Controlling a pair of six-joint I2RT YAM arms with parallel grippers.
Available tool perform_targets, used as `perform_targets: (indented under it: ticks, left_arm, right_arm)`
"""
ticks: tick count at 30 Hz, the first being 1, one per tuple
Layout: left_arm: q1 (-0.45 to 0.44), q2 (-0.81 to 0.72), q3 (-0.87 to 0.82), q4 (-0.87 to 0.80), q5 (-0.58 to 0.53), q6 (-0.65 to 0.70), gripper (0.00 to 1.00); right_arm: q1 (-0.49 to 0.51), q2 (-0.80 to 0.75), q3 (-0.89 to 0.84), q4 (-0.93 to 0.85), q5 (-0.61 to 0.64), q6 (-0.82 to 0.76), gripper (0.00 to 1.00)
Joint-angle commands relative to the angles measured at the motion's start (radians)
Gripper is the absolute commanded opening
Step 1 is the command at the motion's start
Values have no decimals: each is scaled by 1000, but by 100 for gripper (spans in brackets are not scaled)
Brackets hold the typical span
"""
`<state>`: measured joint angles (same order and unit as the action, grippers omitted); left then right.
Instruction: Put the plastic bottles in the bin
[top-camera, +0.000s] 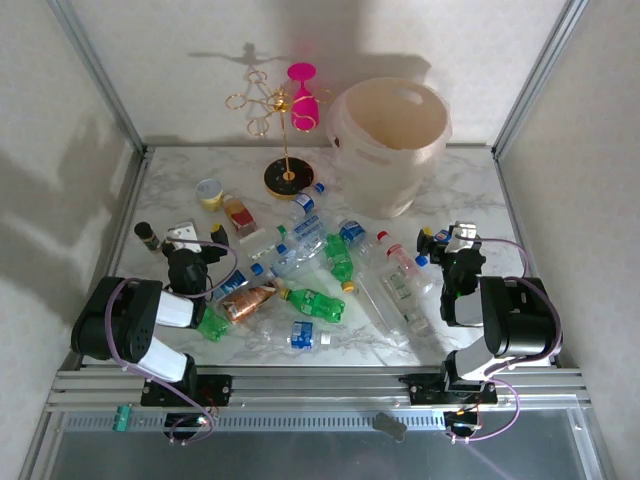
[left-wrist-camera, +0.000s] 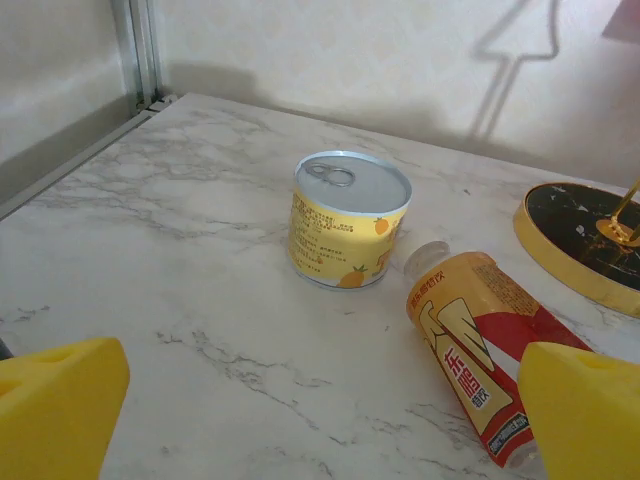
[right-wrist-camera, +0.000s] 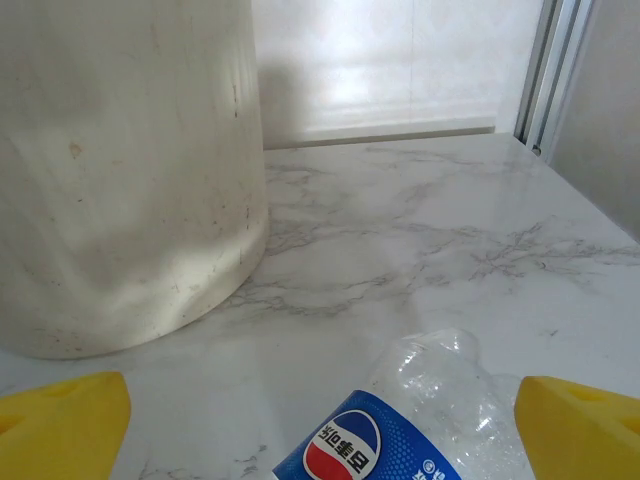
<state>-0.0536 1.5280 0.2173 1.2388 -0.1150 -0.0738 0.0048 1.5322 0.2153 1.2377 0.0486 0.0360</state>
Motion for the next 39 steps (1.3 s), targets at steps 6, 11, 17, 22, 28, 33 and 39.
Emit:
perform_targets:
  ticks: [6,11,17,22,28,33,39]
  left_arm:
    - [-3,12,17,36,15,12,99]
    - [-3,12,16,36,11,14,99]
    - [-6,12,16,36,8,14,99]
    - [-8,12,16,36,5,16,99]
    - [-9,-22,23,6,34,34,99]
    - [-123,-279,68,-201,-39,127,99]
    - [-257,-576,66,-296,-121,-39,99]
  right_arm:
    - [5,9,18,21,-6,-21,99]
    - [7,10,18,20,-6,-21,99]
    - [7,10,16,22,-6,-21,99]
    - [7,10,16,20,-5,-21,99]
    - [-2,4,20,22,-27,-15,99]
    - [12,-228,87,-229,-59,-41,99]
    - [134,-557,130,-468,-85,-41,99]
